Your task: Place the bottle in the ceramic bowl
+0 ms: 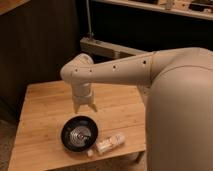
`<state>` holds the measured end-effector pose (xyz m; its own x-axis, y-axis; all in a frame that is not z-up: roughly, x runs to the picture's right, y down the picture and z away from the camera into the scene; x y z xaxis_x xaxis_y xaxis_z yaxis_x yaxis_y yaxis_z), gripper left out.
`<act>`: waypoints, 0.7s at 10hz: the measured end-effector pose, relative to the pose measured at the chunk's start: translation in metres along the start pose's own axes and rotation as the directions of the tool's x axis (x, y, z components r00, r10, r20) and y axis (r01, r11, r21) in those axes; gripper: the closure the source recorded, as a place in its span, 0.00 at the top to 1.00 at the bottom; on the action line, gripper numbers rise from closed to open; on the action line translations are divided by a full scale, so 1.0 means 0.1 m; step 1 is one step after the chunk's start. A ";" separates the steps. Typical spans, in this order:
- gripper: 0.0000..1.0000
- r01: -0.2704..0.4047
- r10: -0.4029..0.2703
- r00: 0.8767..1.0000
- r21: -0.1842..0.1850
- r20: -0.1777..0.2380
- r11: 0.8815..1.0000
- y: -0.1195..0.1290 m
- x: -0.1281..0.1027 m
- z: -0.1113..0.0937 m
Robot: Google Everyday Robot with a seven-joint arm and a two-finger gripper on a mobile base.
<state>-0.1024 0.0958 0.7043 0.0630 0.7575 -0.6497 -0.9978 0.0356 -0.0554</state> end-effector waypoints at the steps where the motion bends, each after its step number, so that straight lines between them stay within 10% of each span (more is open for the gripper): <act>1: 0.65 0.000 0.000 1.000 0.000 0.000 1.000 0.00 0.00 0.00; 7: 0.65 0.000 0.000 1.000 0.000 0.000 1.000 0.00 0.00 0.00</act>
<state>-0.1024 0.0958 0.7043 0.0630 0.7575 -0.6498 -0.9978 0.0356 -0.0553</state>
